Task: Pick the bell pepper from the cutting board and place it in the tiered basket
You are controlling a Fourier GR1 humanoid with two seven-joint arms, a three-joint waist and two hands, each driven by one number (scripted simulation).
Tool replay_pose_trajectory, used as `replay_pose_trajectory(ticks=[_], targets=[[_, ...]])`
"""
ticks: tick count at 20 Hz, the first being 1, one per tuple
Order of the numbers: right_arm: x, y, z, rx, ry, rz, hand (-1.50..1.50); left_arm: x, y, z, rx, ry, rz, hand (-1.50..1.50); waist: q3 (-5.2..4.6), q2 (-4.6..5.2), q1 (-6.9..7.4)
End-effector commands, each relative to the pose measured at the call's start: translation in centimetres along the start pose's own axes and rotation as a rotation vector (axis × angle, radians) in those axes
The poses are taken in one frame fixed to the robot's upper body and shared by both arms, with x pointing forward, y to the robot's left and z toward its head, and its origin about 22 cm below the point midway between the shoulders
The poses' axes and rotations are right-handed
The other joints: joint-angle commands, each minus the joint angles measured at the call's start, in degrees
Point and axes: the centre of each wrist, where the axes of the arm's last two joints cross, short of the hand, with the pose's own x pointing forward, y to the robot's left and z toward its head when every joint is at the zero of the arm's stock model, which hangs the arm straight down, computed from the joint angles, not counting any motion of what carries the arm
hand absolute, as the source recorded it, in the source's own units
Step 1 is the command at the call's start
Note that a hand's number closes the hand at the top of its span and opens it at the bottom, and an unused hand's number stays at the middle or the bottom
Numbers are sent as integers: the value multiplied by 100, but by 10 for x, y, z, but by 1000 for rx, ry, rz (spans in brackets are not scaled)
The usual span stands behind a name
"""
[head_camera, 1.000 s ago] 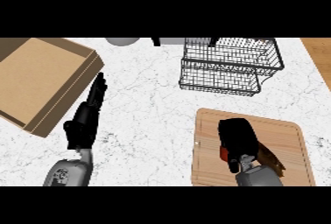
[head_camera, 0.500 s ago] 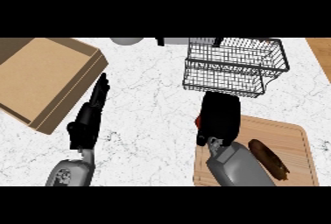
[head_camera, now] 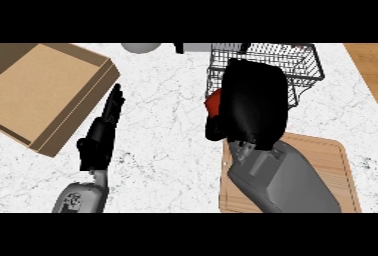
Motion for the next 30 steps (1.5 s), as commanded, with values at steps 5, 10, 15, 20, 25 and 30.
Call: replay_pose_trajectory(ticks=[5, 10, 15, 20, 25, 30], targets=[[12, -70, -21, 7, 193, -124, 150, -3, -6, -2, 18, -7, -3, 0, 5, 36, -15], [18, -72, -46, 23, 221, -199, 150, 2, -2, 5, 5, -13, -2, 0, 9, 47, 7], [22, -67, -70, -10, 247, -206, 150, -7, -11, 8, 5, 14, 5, 0, 10, 64, -44], [7, -69, -102, -33, 286, -125, 150, 1, 7, 5, 9, -13, -1, 0, 11, 65, -57], [-11, -44, -133, -45, 293, -61, 150, -4, 17, 13, 6, -15, 4, 0, 11, 80, -16], [-14, -42, -146, -9, 304, -47, 150, 8, 5, -3, 13, -6, -24, 0, 13, 65, -57]])
